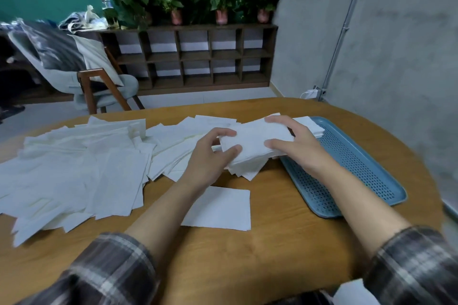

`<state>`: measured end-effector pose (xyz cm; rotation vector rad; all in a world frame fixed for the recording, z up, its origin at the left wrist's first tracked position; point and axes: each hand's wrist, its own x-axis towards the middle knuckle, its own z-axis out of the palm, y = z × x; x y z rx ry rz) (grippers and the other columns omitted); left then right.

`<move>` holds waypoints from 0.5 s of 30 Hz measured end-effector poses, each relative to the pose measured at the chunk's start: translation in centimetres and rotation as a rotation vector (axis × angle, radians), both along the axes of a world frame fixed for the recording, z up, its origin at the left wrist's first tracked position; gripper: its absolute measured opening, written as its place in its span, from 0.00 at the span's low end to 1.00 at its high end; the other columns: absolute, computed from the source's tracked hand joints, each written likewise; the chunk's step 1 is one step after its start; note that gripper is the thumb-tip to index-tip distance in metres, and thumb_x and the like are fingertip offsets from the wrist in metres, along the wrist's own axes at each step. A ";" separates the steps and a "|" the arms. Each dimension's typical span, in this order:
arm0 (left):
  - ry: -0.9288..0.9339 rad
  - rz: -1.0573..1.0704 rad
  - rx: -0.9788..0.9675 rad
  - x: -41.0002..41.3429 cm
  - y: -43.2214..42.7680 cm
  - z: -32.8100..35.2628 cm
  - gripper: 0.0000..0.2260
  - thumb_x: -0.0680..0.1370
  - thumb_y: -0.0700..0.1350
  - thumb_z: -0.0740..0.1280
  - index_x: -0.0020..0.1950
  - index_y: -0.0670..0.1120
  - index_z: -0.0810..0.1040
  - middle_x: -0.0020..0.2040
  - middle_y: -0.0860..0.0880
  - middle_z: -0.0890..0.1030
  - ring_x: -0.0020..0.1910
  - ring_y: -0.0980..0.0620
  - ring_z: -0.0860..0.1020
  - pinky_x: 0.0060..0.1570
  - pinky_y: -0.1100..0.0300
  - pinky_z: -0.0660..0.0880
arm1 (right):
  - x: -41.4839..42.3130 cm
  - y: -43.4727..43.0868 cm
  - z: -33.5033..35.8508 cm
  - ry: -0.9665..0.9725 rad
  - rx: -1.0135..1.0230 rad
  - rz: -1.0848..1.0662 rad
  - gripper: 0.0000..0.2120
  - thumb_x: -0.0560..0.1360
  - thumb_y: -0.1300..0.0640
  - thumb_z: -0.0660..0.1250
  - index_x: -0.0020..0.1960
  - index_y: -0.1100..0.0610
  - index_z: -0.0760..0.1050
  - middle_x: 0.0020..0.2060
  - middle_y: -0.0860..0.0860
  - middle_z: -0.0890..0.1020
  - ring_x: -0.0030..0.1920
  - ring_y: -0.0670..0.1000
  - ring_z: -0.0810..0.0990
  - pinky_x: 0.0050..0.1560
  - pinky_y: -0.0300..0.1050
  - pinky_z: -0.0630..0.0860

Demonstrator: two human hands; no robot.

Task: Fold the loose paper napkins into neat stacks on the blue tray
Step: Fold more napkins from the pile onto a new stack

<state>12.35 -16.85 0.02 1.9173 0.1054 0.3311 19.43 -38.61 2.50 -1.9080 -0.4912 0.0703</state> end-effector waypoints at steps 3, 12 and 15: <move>0.031 -0.069 -0.016 1.4 -3.5 0.0 0.13 0.81 0.48 0.74 0.65 0.59 0.80 0.68 0.56 0.75 0.57 0.57 0.79 0.50 0.58 0.85 | 0.8 -3.8 -0.3 0.013 -0.029 -0.108 0.22 0.77 0.61 0.75 0.68 0.47 0.79 0.61 0.34 0.76 0.65 0.41 0.73 0.61 0.32 0.68; 0.075 -0.125 0.093 6.7 -11.5 -1.8 0.15 0.76 0.49 0.78 0.62 0.56 0.82 0.57 0.53 0.80 0.54 0.53 0.80 0.55 0.67 0.75 | 4.8 -11.6 -2.6 0.067 -0.163 -0.309 0.24 0.76 0.62 0.73 0.70 0.48 0.79 0.67 0.45 0.78 0.69 0.49 0.75 0.63 0.45 0.70; 0.061 -0.064 0.235 7.6 -12.3 -2.0 0.16 0.78 0.49 0.77 0.65 0.51 0.83 0.52 0.53 0.82 0.47 0.56 0.79 0.44 0.71 0.70 | 5.7 -12.3 -3.6 0.108 -0.193 -0.317 0.24 0.76 0.60 0.74 0.70 0.49 0.79 0.68 0.46 0.79 0.69 0.49 0.75 0.63 0.44 0.69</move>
